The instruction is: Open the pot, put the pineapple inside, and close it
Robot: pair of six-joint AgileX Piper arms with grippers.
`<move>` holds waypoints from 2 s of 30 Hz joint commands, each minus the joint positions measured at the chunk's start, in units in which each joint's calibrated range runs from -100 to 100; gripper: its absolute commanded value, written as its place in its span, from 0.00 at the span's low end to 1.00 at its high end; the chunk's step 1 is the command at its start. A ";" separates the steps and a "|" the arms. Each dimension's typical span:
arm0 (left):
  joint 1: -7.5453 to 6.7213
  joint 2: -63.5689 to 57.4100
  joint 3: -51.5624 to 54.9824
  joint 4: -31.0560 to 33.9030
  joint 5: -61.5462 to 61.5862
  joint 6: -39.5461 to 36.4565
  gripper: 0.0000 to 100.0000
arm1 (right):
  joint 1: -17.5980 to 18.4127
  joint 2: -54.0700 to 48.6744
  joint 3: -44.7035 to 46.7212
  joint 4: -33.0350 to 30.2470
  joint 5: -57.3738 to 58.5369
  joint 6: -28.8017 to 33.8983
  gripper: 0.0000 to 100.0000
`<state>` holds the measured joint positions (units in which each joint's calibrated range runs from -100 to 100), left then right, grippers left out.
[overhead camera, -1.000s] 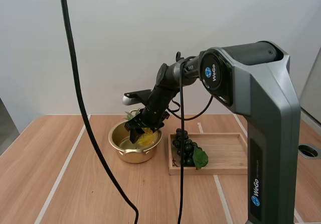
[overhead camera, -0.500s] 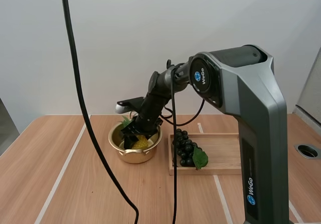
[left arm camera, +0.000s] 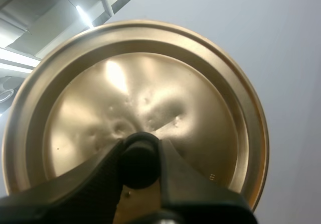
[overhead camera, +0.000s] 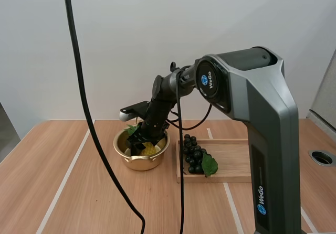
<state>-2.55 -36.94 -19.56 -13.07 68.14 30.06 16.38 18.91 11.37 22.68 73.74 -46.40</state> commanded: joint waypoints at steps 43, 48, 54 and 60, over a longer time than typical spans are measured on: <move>-0.07 0.37 -0.29 1.77 4.78 -1.99 0.00 | -8.79 -42.90 -12.20 -21.79 2.29 23.19 1.00; -0.07 -0.29 -0.29 1.66 4.78 -4.13 0.00 | -14.11 -48.50 -15.63 -21.90 1.85 23.68 1.00; -0.07 -0.43 -0.29 1.34 8.68 -8.63 0.00 | -16.53 -56.43 -16.05 -22.30 -1.57 24.03 1.00; -0.07 -0.43 -0.29 0.81 10.84 -11.81 0.00 | -18.35 -59.50 -16.05 -22.68 2.20 24.03 0.77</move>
<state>-2.55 -37.07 -19.56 -11.43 79.33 20.47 -1.17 -39.56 -4.26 0.42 73.80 -22.81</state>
